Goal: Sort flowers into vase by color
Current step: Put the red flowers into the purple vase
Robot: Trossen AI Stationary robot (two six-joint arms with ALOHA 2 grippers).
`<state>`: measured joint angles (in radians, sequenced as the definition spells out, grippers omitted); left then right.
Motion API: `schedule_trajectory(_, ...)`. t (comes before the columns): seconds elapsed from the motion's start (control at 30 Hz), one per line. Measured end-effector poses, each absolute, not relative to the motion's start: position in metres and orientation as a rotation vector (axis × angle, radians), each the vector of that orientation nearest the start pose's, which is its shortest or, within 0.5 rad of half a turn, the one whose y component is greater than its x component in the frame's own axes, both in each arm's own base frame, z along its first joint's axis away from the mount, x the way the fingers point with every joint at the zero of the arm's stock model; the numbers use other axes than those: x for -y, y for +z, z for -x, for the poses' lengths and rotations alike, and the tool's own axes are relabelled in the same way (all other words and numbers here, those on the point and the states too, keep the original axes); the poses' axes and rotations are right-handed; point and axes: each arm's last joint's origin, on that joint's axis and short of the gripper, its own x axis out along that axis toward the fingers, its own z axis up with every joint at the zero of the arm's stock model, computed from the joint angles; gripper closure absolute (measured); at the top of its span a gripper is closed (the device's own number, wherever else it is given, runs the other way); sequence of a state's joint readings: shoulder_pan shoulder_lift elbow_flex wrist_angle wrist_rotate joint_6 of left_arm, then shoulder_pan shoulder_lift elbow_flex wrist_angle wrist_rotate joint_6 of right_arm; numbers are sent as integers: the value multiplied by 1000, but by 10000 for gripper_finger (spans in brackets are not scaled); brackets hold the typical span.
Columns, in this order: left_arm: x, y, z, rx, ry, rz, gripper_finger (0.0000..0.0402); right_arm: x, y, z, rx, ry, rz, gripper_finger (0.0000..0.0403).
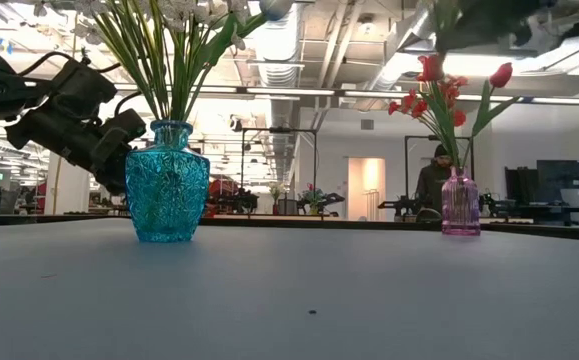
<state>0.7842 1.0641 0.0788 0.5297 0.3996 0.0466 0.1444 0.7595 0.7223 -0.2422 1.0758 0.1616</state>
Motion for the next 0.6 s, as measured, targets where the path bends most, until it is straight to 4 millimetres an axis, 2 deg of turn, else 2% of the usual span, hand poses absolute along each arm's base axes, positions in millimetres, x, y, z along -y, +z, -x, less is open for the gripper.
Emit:
schedule_trajectory(0.17,-106,122,-123,-393,364,189,282,16,313,-122,-87,-944,-75,374)
schedule_trajectory(0.3,-106,122,-123,-396,361,172,282,23,300,-106,-44,-992,-116,373)
schedule_trajectory(0.6,-107,122,-123,-394,361,175,282,44,271,-106,-28,-1164,-72,373)
